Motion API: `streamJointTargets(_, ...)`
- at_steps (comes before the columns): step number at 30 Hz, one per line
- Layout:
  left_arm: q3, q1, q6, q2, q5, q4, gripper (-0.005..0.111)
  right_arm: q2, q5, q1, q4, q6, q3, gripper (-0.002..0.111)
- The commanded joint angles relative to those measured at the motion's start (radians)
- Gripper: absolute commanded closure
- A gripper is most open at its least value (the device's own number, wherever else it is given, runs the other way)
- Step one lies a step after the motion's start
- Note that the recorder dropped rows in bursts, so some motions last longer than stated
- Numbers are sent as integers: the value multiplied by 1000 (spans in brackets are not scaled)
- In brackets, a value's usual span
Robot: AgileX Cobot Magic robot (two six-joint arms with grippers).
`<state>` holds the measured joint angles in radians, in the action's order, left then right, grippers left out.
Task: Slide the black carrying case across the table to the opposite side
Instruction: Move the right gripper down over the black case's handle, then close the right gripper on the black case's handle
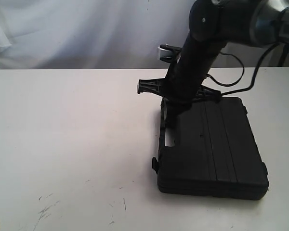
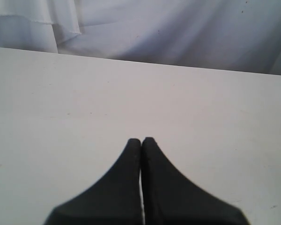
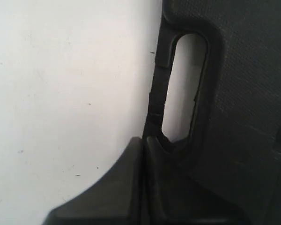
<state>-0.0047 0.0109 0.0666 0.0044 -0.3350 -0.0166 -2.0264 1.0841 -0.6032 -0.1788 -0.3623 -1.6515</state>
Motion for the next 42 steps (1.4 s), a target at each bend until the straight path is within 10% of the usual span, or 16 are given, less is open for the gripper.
streamJointTargets(1, 5, 2, 1, -4, 17, 1, 107, -79, -6, -14, 18, -53, -67, 108)
streamJointTargets(15, 5, 2, 1, -4, 17, 1, 107, -234, 74, -14, 139, -214, -171, 108)
streamJointTargets(25, 5, 2, 1, -4, 17, 1, 107, -239, 52, -31, 112, -214, -171, 73)
streamJointTargets(37, 5, 2, 1, -4, 17, 1, 107, -273, 34, -66, 172, -255, -171, 74)
streamJointTargets(42, 5, 2, 1, -4, 17, 1, 107, -276, 38, -66, 172, -255, -171, 97)
